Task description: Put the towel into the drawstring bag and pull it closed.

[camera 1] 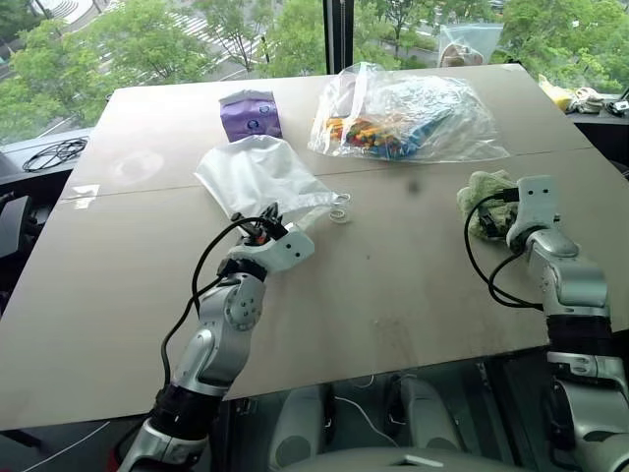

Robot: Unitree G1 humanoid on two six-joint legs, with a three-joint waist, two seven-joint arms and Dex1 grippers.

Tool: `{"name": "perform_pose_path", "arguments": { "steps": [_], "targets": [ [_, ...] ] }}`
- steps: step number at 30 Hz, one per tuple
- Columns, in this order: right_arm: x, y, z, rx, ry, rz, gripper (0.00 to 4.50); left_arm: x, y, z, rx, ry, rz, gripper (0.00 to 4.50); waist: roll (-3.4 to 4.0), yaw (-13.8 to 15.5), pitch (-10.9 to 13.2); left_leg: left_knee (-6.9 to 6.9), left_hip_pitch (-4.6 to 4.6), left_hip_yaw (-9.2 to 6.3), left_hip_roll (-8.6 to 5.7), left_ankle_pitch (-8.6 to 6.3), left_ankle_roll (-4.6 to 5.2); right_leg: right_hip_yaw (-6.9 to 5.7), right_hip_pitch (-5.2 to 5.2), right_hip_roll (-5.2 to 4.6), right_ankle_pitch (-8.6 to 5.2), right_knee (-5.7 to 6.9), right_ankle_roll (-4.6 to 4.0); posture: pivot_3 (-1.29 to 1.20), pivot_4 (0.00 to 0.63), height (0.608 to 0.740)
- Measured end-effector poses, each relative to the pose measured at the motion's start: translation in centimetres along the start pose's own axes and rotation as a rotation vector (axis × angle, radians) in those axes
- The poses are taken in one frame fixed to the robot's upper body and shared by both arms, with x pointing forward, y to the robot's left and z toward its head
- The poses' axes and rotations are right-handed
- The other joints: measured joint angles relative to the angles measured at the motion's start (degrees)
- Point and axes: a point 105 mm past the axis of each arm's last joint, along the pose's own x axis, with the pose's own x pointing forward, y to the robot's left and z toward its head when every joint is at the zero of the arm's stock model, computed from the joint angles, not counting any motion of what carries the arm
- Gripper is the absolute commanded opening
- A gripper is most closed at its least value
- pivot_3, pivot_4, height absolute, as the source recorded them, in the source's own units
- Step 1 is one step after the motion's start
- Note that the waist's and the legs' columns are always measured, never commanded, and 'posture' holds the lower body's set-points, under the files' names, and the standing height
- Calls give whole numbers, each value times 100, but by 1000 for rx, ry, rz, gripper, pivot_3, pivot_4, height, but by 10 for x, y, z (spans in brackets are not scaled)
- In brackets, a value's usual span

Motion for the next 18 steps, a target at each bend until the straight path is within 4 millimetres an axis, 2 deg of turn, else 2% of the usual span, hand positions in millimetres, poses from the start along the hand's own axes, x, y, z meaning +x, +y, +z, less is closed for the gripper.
{"name": "perform_pose_path", "arguments": {
  "steps": [3, 6, 9, 10, 18],
  "targets": [
    [-2, -1, -5, 71, 45, 14, 2961, 0, 1, -1, -8, 4, 3, 0, -19, 6, -26, 0, -1, -6, -1, 0, 0, -13, 3, -12, 0, -1, 0, 0, 150, 740],
    [-6, -1, -10, 134, 78, 22, 1520, 1, 2, 0, -16, 5, 9, 0, -44, -1, -48, -1, -2, -14, 0, -1, -1, -21, 4, -20, -1, -3, -1, 0, 150, 740],
    [-7, 0, -10, 146, 77, 23, 284, 2, 3, 1, -20, 2, 15, 0, -44, -5, -49, -3, -2, -18, 1, -1, -1, -24, 4, -22, -1, -3, -1, 0, 150, 740],
    [-7, 0, -10, 149, 80, 24, 16, 2, 4, 1, -22, 2, 17, 0, -43, -6, -49, -3, -2, -19, 1, -1, -1, -25, 4, -22, -1, -3, -1, 0, 150, 740],
    [-7, 0, -13, 108, 86, 19, 16, 6, 13, -4, -126, 45, 59, 0, -50, -4, -53, -4, -4, -25, 1, -1, -1, -34, 7, -26, -1, -10, -1, 0, 150, 740]
  ]
}}
